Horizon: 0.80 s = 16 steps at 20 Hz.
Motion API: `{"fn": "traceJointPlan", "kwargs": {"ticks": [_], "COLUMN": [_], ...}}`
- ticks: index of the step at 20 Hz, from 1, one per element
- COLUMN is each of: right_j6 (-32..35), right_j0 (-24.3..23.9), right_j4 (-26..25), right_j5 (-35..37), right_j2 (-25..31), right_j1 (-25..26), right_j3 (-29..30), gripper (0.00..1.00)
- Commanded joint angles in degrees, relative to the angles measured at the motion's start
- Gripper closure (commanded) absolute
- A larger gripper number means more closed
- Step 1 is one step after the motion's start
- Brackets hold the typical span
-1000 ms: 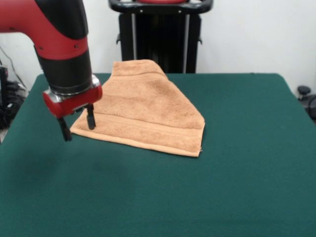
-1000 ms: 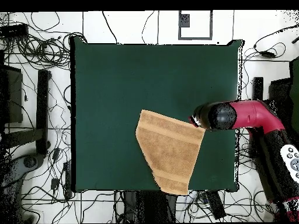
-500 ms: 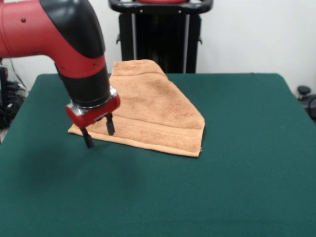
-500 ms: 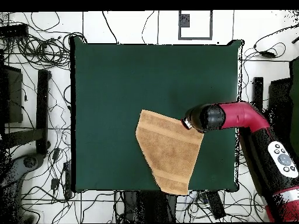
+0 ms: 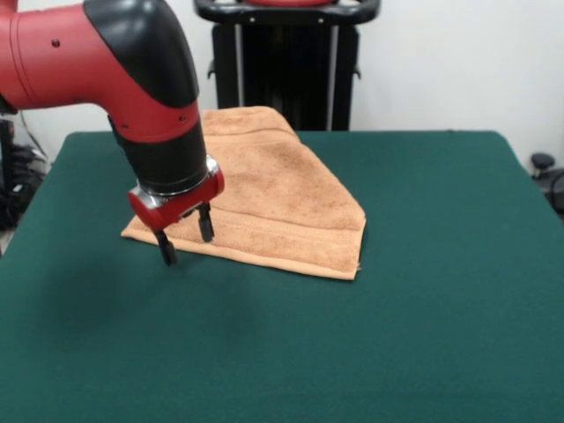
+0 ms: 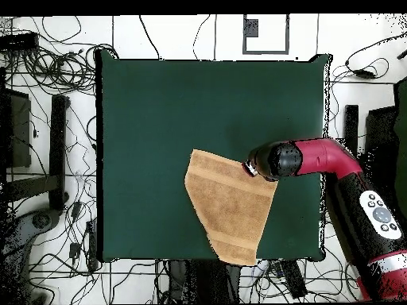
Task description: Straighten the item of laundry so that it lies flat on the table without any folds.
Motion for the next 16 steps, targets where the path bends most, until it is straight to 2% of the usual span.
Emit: {"fn": "traceJointPlan", "kwargs": {"ticks": [1, 16], "right_j6": [-9.3, -8.6], "right_j0": [2.0, 1.9], "right_j4": [0.3, 0.6], "right_j5": [2.1, 2.6], "right_j2": [-1.0, -2.0], "right_j1": [-1.3, -1.5], "right_j3": [2.5, 2.0], "gripper": [0.0, 0.0]}}
